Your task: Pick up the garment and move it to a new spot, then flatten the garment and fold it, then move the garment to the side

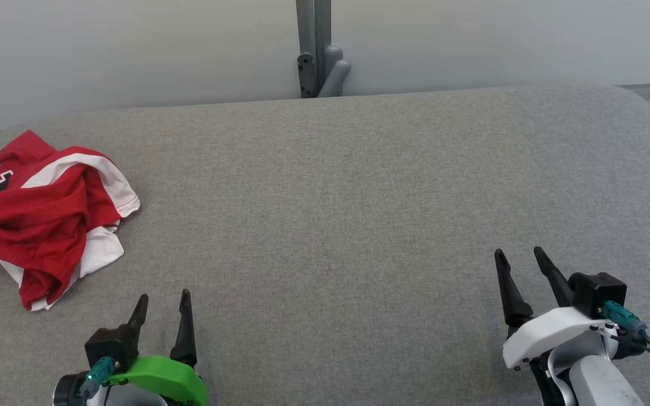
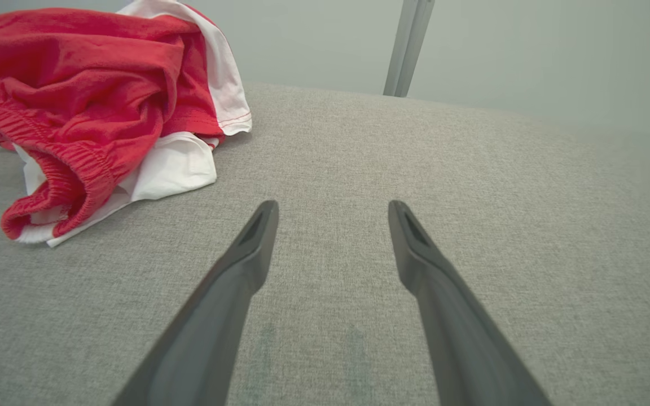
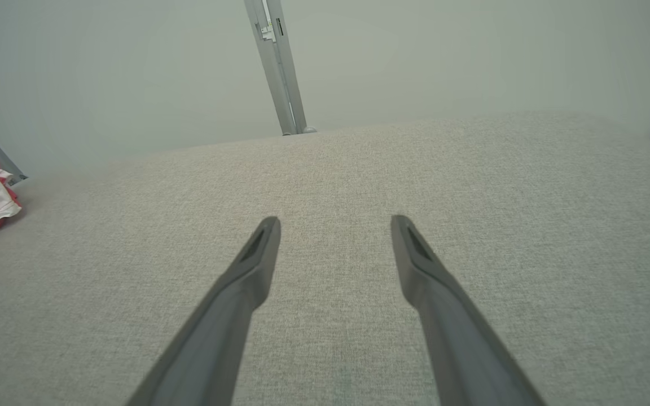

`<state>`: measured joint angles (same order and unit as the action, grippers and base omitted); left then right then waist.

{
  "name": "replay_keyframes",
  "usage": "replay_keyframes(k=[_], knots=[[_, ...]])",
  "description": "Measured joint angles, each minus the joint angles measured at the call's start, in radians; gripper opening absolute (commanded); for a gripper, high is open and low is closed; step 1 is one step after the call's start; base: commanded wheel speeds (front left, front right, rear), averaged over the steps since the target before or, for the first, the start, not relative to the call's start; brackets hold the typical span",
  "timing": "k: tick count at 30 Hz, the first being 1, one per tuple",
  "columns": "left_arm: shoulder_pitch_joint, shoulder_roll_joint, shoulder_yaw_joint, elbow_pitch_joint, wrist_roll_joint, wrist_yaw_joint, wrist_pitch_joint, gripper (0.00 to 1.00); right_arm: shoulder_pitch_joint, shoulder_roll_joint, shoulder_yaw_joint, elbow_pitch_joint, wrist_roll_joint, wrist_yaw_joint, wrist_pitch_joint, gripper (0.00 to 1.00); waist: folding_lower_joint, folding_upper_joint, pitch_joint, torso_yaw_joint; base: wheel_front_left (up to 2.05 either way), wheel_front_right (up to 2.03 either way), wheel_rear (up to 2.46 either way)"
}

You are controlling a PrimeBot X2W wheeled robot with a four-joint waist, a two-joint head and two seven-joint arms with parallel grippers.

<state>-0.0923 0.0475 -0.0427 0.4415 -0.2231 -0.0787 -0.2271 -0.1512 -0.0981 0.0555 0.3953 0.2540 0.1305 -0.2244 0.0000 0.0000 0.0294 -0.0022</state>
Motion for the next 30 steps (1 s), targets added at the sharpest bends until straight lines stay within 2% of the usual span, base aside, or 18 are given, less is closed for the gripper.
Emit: replay_keyframes(k=[21, 27, 30], knots=[[0.000, 0.000, -0.012, -0.008, 0.139, 0.013, -0.036, 1.00, -0.005, 0.005, -0.019, -0.011, -0.153, 0.000, -0.038, 1.00, 0.0001, 0.0000, 0.010, 0.013, 0.00, 0.00, 0.00], [0.001, 0.000, -0.003, -0.009, 0.137, 0.015, -0.037, 1.00, -0.005, 0.010, -0.017, -0.011, -0.152, 0.000, -0.038, 1.00, 0.0000, 0.0000, 0.011, 0.019, 0.00, 0.00, 0.00], [0.001, 0.000, 0.012, -0.009, 0.113, 0.029, -0.037, 1.00, -0.005, 0.008, -0.003, -0.015, -0.151, 0.000, -0.038, 1.00, 0.0000, 0.0000, 0.013, 0.030, 0.00, 0.00, 0.00]])
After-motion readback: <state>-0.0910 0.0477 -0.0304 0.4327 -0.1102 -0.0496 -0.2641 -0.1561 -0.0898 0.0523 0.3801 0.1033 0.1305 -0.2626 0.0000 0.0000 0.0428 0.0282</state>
